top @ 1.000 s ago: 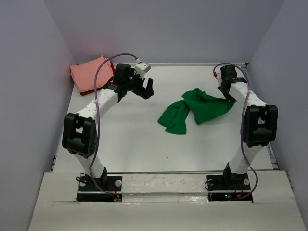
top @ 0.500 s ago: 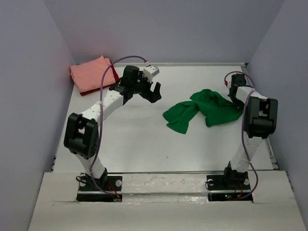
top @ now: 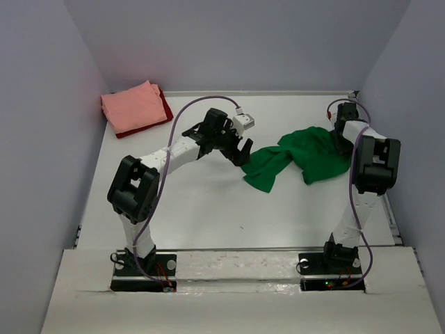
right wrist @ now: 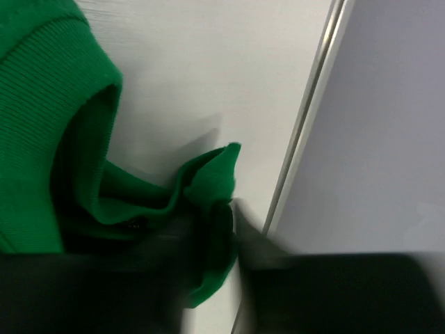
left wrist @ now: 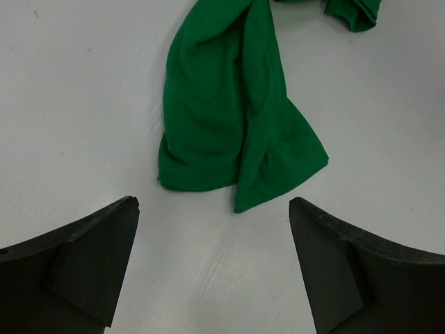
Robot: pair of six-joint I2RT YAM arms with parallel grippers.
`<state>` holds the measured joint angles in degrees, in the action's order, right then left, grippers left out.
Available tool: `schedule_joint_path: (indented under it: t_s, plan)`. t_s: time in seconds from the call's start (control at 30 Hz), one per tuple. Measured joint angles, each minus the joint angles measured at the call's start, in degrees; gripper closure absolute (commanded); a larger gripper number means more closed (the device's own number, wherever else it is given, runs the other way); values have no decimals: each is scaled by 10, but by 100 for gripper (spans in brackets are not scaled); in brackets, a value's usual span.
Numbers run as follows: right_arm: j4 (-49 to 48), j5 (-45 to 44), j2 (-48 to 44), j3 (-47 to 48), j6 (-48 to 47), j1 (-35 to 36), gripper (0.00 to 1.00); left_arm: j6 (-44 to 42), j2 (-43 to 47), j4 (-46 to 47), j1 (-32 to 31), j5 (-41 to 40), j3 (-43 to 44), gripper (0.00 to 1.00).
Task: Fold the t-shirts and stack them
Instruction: Flatten out the tshirt
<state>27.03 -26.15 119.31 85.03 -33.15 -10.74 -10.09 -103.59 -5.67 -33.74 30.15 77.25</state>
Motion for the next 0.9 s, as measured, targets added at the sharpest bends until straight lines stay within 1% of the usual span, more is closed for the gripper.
schedule_joint_path:
  t_s: [0.03, 0.13, 0.3, 0.43, 0.6, 0.63, 0.67, 0.73, 0.9]
  plan:
    - [3, 7, 0, 2, 0, 0, 1, 0, -4, -1, -3, 2, 0, 1]
    - [9, 11, -12, 9, 4, 1, 0, 0, -8, -4, -10, 7, 0, 1]
    - [51, 63, -49, 25, 30, -1, 0, -1, -8, -4, -12, 12, 0, 1]
    - [98, 102, -53, 77, 52, 0, 0, -1, -8, -3, -12, 10, 0, 1]
    - [167, 159, -61, 180, 82, 2, 0, -2, -9, 0, -22, 7, 0, 1]
    - [172, 165, -63, 194, 84, 3, 0, -2, -11, 1, -25, 6, 0, 2]
    - [182, 177, -69, 215, 90, 4, 0, -2, -13, 3, -27, 5, 0, 5]
    - [198, 189, -79, 236, 97, 8, 0, -2, -21, 4, -35, 0, 0, 7]
    - [228, 217, -105, 253, 111, 29, 0, -4, -52, 3, -56, -12, 2, 11]
